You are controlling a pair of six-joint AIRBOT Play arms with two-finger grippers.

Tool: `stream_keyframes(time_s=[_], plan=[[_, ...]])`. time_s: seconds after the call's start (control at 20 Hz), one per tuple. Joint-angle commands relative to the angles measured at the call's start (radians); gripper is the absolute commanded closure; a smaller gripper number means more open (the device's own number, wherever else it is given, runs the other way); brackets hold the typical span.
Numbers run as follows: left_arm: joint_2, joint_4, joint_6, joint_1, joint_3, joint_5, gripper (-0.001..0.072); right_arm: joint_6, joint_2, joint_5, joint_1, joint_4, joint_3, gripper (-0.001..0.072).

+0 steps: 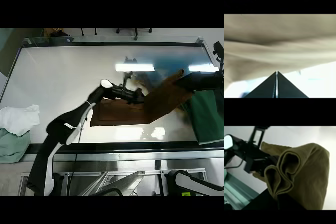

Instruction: Fold the shirts.

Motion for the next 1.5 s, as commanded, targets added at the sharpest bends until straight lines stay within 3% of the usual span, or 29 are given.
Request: stream_keyframes(time_s=[0.0, 0.1, 0.3, 0.55, 0.6, 0.65, 0.7, 1.0, 1.15, 1.25, 1.35, 1.45], plan=[[0.161, -0.226, 0.137, 0.177, -0.074, -0.327, 0.0694, 0.008, -0.015, -0.045, 0.084, 0.070, -0.004, 0.0687], [0.286, -0.268, 0.190, 0.282, -0.121, -0.397, 0.0694, 0.010, -0.026, -0.135, 0.206, 0.097, -0.006, 0.0687], [0.515, -0.275, 0.253, 0.457, -0.192, -0.406, 0.0694, 0.006, -0.111, -0.387, 0.553, 0.095, -0.006, 0.0686], [0.674, -0.275, 0.258, 0.612, -0.207, -0.430, 0.0693, -0.112, -0.375, -0.757, 0.937, 0.096, -0.006, 0.0684], [0.693, -0.275, 0.264, 0.629, -0.207, -0.443, 0.0693, -0.169, -0.441, -0.853, 0.993, 0.096, -0.006, 0.0609], [0.708, -0.274, 0.266, 0.645, -0.207, -0.459, 0.0693, -0.187, -0.506, -0.956, 1.037, 0.097, -0.005, 0.0353], [0.719, -0.274, 0.267, 0.655, -0.207, -0.472, 0.0693, -0.187, -0.552, -1.010, 1.057, 0.108, -0.003, 0.0200], [0.730, -0.275, 0.267, 0.675, -0.207, -0.515, 0.0693, -0.183, -0.410, -0.842, 0.842, 0.114, -0.002, 0.0214], [0.730, -0.276, 0.267, 0.662, -0.207, -0.518, 0.0693, -0.031, -0.320, -0.612, 0.589, -0.008, -0.002, 0.0200], [0.730, -0.275, 0.260, 0.662, -0.207, -0.518, 0.0693, 0.097, -0.306, -0.446, 0.431, -0.139, -0.002, 0.0018], [0.730, -0.275, 0.259, 0.662, -0.207, -0.522, 0.0693, 0.152, -0.318, -0.340, 0.327, -0.217, -0.030, 0.0018], [0.730, -0.275, 0.259, 0.662, -0.207, -0.526, 0.0693, 0.147, -0.342, -0.329, 0.298, -0.220, -0.093, 0.0018]])
